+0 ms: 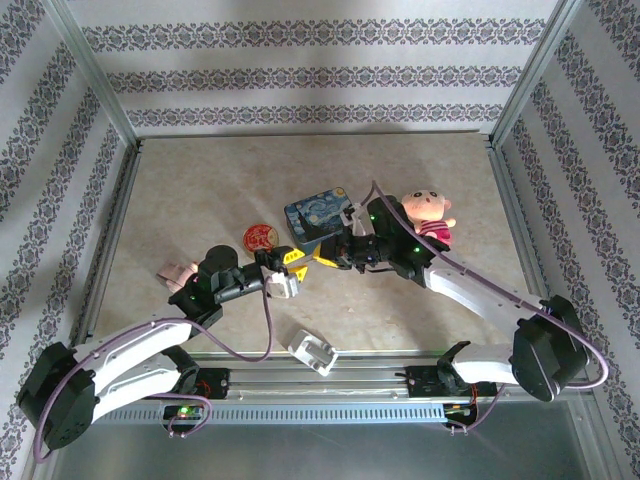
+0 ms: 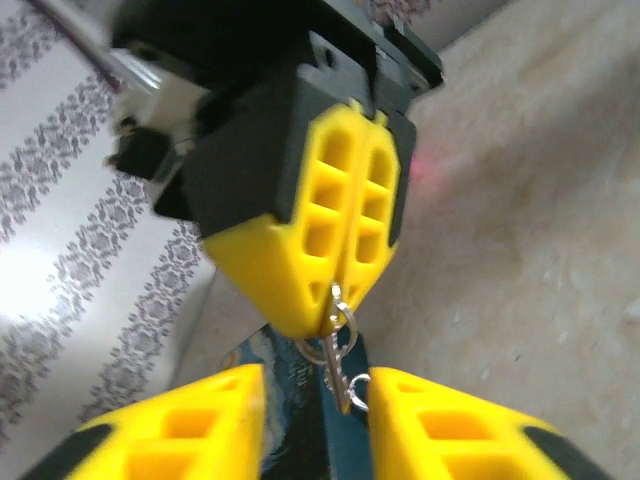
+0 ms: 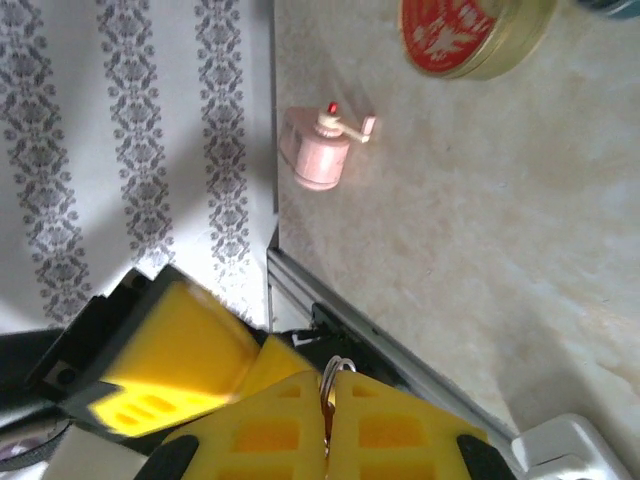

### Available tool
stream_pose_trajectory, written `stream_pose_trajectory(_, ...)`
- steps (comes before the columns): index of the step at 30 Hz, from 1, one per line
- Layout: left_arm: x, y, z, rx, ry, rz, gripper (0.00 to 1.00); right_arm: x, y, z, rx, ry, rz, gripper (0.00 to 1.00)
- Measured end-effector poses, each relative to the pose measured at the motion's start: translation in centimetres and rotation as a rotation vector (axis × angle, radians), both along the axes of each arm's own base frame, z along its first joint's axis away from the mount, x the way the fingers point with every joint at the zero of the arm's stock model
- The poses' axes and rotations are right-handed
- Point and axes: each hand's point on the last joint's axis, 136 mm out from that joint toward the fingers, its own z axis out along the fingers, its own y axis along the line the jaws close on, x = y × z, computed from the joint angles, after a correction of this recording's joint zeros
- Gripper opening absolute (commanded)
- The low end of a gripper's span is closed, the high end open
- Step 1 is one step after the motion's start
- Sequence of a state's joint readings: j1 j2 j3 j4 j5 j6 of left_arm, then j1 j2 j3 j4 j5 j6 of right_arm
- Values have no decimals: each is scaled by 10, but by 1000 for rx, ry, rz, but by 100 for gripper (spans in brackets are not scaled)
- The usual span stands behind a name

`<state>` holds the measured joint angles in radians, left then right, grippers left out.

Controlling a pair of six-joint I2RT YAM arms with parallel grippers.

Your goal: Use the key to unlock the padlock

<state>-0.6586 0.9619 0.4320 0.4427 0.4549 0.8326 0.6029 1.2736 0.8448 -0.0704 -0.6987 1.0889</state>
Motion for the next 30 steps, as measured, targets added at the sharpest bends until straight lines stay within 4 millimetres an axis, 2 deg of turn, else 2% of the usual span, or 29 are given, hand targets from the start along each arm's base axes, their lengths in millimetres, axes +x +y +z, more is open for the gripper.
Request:
stream_pose_trajectory(3, 0, 5, 21, -139, 103, 47, 41, 6, -13, -3, -10, -40, -50, 0)
stream_pose_trajectory(7, 11, 16, 51, -369, 334, 170, 55, 9, -28, -3, -14, -142, -110, 0)
stream_pose_trajectory(12, 23, 16, 86, -567, 611, 240, 73, 13, -45, 4, -9, -310, -190, 0)
stream_pose_trajectory(13, 24, 16, 88, -599, 665, 246, 83, 14, -48, 5, -8, -348, -206, 0)
stream_pose_trajectory(16, 23, 14, 78, -649, 821, 273, 100, 17, -58, 12, 1, -453, -256, 0)
stream_pose_trajectory(19, 20, 12, 65, -651, 937, 290, 99, 19, -67, 18, 12, -548, -304, 0)
stream_pose_trajectory(22, 16, 5, 62, -635, 1016, 276, 99, 23, -73, 25, 24, -636, -350, 0)
stream_pose_trajectory(25, 15, -5, 64, -630, 1074, 239, 99, 23, -74, 30, 32, -711, -372, 0)
stream_pose_trajectory(28, 16, -14, 59, -626, 1142, 210, 99, 21, -69, 43, 50, -789, -370, 0)
stream_pose_trajectory(30, 17, -22, 53, -620, 1191, 183, 91, 18, -65, 52, 70, -836, -366, 0)
